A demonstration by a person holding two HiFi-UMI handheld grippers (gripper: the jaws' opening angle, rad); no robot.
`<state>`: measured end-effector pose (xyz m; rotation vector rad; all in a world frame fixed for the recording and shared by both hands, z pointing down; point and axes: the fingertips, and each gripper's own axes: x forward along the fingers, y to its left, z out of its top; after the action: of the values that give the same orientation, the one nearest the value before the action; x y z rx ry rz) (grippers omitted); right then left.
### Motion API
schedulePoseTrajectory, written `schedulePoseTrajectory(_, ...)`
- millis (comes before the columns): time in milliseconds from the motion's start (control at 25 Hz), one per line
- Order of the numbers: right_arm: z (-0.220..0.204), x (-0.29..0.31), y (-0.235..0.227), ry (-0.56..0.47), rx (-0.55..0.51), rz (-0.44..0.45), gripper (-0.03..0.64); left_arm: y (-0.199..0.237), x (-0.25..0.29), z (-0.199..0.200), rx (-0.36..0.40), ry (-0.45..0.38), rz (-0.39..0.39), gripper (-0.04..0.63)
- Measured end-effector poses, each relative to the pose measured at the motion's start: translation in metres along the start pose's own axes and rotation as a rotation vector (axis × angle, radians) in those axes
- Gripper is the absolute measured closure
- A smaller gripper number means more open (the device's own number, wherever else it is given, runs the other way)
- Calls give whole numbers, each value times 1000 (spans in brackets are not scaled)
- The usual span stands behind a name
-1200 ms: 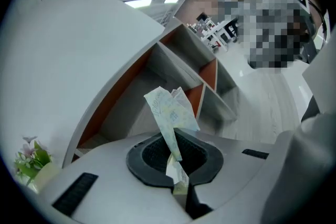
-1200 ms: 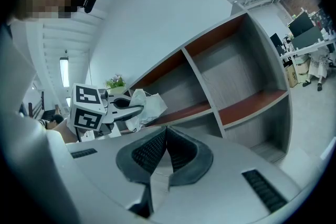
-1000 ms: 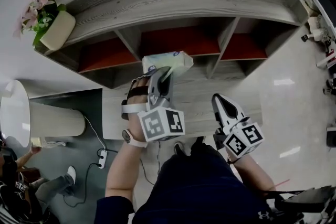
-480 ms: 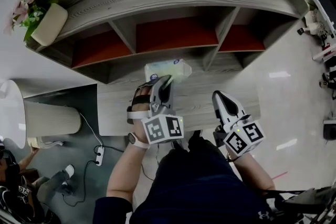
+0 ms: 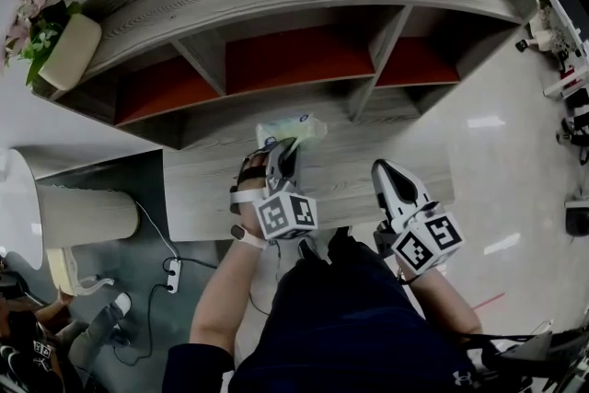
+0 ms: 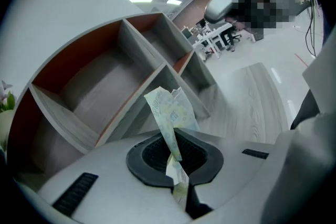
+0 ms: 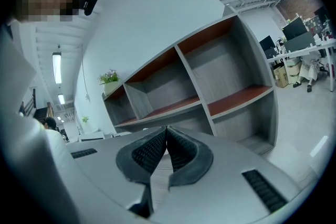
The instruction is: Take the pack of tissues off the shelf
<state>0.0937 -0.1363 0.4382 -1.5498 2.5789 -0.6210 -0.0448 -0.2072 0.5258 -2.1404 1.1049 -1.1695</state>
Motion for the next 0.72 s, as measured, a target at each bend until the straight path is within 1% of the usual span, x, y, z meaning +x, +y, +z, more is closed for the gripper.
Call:
schedulePoseTrajectory(360,-7,3,-12,21,10,-5,604,-36,38,-26,-27,28,-56,578)
schedulePoseTrajectory(520,-10,7,-18,34,13,-3,605,-48,56,-32,-5,31,-69,577)
schedulePoseTrajectory(720,-13,11,-22,54,18,3,606,-67,76,-43,10,50,-105,577)
